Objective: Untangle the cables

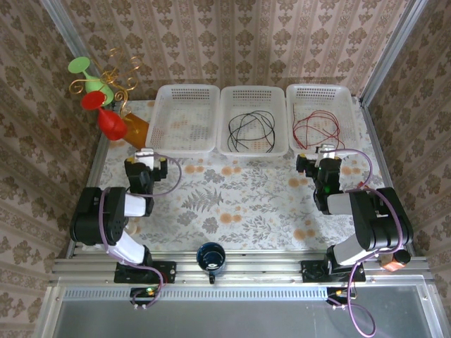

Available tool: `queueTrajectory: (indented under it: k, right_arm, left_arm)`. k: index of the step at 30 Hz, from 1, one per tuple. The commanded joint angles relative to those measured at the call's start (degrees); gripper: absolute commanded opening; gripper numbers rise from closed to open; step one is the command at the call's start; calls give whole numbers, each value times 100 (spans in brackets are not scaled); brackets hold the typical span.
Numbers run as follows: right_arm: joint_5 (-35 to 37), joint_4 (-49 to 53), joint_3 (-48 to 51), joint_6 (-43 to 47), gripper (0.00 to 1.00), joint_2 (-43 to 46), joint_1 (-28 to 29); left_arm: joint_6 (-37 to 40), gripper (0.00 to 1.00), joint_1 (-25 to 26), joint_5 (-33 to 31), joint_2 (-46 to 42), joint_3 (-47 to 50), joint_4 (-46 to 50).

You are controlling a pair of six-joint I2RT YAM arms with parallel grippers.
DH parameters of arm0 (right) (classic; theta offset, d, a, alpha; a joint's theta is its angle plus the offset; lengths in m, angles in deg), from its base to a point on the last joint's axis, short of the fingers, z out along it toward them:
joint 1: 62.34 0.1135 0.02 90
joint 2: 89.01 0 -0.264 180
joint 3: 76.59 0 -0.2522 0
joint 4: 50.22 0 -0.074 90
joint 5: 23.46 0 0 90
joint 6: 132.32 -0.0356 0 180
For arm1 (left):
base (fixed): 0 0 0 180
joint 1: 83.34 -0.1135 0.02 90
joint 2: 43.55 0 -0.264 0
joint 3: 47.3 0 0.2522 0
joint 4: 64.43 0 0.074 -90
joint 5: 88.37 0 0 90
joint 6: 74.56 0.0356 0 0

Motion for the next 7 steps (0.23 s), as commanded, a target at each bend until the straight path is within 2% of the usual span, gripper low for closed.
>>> queueTrajectory:
  k: [1,7]
  right_arm:
    - [-30,35,-98,130,100,-47,-16]
    - [-96,65,-118,140,100,-38,-13]
  left_arm:
    - [-126,100,-28,-79,-87,-63,146]
    - [-121,100,-31,-79,-81,-54,135]
